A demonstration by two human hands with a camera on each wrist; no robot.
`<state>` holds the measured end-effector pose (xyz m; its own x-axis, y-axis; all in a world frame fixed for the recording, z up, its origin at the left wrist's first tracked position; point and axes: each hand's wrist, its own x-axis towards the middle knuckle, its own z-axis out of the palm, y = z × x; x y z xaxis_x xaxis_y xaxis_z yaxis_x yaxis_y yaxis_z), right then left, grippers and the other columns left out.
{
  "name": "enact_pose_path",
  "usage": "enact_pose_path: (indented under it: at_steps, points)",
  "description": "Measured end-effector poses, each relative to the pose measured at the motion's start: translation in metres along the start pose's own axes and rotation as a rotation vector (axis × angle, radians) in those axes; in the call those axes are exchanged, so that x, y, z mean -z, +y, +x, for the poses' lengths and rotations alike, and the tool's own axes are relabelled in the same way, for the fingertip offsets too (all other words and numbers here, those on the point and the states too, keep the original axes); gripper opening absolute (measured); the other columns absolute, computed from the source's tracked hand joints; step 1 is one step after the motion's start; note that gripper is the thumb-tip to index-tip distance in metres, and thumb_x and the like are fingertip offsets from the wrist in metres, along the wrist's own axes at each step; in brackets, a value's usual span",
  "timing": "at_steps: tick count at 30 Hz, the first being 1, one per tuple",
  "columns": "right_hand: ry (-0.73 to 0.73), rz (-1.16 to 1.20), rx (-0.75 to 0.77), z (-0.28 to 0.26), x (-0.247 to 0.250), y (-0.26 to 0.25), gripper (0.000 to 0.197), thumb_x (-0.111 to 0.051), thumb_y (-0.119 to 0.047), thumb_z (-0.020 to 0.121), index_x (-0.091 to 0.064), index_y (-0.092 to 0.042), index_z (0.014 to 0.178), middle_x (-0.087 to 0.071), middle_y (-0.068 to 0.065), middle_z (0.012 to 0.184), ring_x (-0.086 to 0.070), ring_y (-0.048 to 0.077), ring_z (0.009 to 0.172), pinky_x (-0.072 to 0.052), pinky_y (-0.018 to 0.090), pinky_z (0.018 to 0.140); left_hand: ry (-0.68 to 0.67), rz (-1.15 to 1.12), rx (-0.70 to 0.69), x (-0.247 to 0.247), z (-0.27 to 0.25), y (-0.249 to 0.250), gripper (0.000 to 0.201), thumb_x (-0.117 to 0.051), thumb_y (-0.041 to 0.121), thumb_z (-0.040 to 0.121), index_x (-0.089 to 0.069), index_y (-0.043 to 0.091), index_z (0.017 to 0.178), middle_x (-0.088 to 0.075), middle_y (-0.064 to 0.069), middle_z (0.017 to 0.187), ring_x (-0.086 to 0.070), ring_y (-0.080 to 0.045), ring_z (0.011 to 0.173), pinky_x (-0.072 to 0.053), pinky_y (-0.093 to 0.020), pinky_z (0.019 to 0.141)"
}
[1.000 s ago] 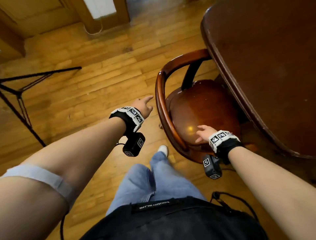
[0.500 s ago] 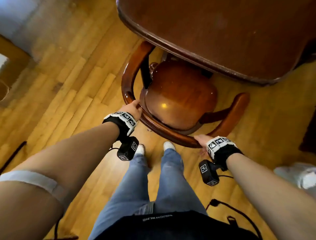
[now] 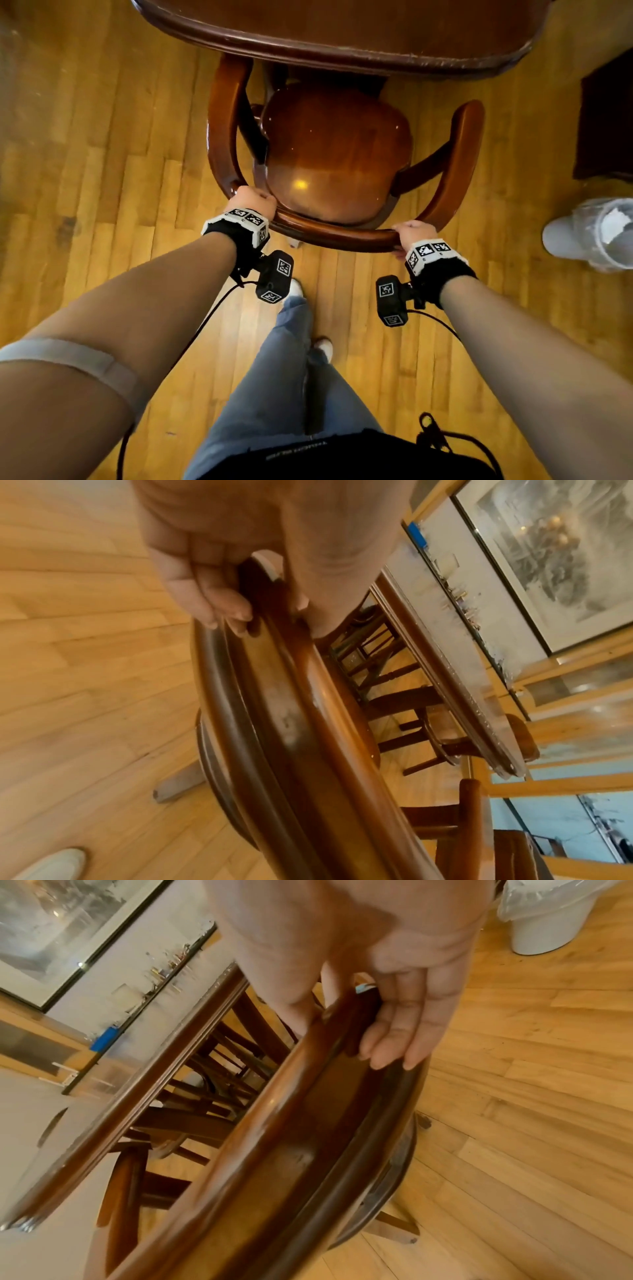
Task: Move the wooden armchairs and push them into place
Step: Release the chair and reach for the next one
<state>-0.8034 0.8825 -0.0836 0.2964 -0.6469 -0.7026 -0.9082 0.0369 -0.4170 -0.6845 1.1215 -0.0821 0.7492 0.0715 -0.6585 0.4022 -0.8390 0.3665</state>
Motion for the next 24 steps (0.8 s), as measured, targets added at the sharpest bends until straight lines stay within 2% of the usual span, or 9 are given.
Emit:
enact_pose_path:
  at_steps: [3, 4, 6, 8, 10, 14, 18, 22, 24]
  points:
    - [0.025, 0.028, -0.027, -0.002, 0.002, 0.008, 0.007, -0.063, -0.014, 0.087, -0.068, -0.013, 0.082, -0.064, 0.017, 0.082, -0.053, 0.025, 0.049, -0.056, 0.040, 0.068, 0.013, -0.038, 0.002, -0.007, -0.007, -0.005, 0.029, -0.048, 0.026, 0.093, -0.073, 0.014, 0.101, -0.071, -0.008, 0.092, -0.062, -0.026, 0.075, -0.049, -0.029, 0.067]
    - [0.031, 0.028, -0.035, -0.004, 0.003, 0.014, 0.012, -0.064, -0.014, 0.086, -0.066, -0.013, 0.075, -0.064, 0.017, 0.080, -0.053, 0.025, 0.048, -0.056, 0.041, 0.071, 0.011, -0.045, 0.000, -0.011, -0.012, -0.008, 0.028, -0.048, 0.026, 0.094, -0.073, 0.014, 0.102, -0.070, -0.008, 0.091, -0.061, -0.025, 0.074, -0.047, -0.029, 0.066]
    - [0.025, 0.035, -0.035, -0.008, 0.006, 0.028, 0.017, -0.065, -0.013, 0.086, -0.063, -0.014, 0.069, -0.064, 0.016, 0.074, -0.052, 0.024, 0.048, -0.056, 0.033, 0.059, 0.019, -0.055, 0.005, -0.019, -0.022, -0.017, 0.029, -0.048, 0.026, 0.095, -0.072, 0.013, 0.103, -0.069, -0.008, 0.091, -0.060, -0.025, 0.074, -0.045, -0.028, 0.066]
    - [-0.007, 0.027, -0.038, -0.017, 0.010, 0.041, 0.006, -0.063, -0.013, 0.088, -0.063, -0.012, 0.081, -0.059, 0.012, 0.065, -0.051, 0.022, 0.047, -0.048, 0.023, 0.040, 0.037, -0.057, 0.011, -0.027, -0.033, -0.027, 0.029, -0.048, 0.027, 0.094, -0.072, 0.013, 0.103, -0.070, -0.008, 0.092, -0.060, -0.024, 0.073, -0.045, -0.028, 0.065]
    - [-0.030, 0.023, -0.034, -0.029, 0.014, 0.061, 0.001, -0.062, -0.013, 0.088, -0.063, -0.013, 0.088, -0.058, 0.012, 0.068, -0.050, 0.021, 0.047, -0.041, 0.016, 0.030, 0.043, -0.067, 0.020, -0.036, -0.047, -0.042, 0.029, -0.048, 0.027, 0.094, -0.072, 0.012, 0.103, -0.070, -0.007, 0.092, -0.059, -0.024, 0.073, -0.044, -0.028, 0.066]
    - [-0.066, 0.032, -0.017, -0.049, 0.018, 0.104, 0.006, -0.060, -0.009, 0.089, -0.066, -0.011, 0.091, -0.053, 0.010, 0.062, -0.049, 0.021, 0.048, -0.032, 0.009, 0.023, 0.046, -0.068, 0.043, -0.055, -0.081, -0.078, 0.028, -0.050, 0.027, 0.093, -0.073, 0.013, 0.102, -0.070, -0.008, 0.094, -0.060, -0.026, 0.077, -0.045, -0.027, 0.070]
    - [-0.073, 0.001, -0.032, -0.066, 0.019, 0.141, 0.005, -0.061, -0.010, 0.088, -0.066, -0.012, 0.088, -0.053, 0.008, 0.061, -0.049, 0.020, 0.049, -0.034, 0.010, 0.025, 0.024, -0.092, 0.090, -0.073, -0.108, -0.113, 0.030, -0.049, 0.028, 0.092, -0.072, 0.014, 0.105, -0.073, -0.009, 0.100, -0.061, -0.025, 0.079, -0.046, -0.027, 0.071]
    - [-0.111, -0.048, -0.012, -0.082, 0.023, 0.171, 0.008, -0.060, -0.013, 0.088, -0.067, -0.013, 0.090, -0.058, 0.008, 0.065, -0.052, 0.020, 0.051, -0.046, 0.023, 0.046, -0.017, -0.081, 0.120, -0.084, -0.135, -0.138, 0.031, -0.049, 0.027, 0.091, -0.072, 0.012, 0.104, -0.071, -0.012, 0.099, -0.060, -0.029, 0.079, -0.047, -0.029, 0.072]
    - [-0.115, -0.070, -0.003, -0.086, 0.024, 0.180, 0.010, -0.057, -0.013, 0.089, -0.067, -0.015, 0.090, -0.063, 0.013, 0.077, -0.054, 0.023, 0.054, -0.048, 0.026, 0.052, -0.057, -0.081, 0.129, -0.084, -0.143, -0.144, 0.031, -0.049, 0.026, 0.091, -0.072, 0.011, 0.102, -0.071, -0.014, 0.097, -0.062, -0.031, 0.080, -0.053, -0.033, 0.077]
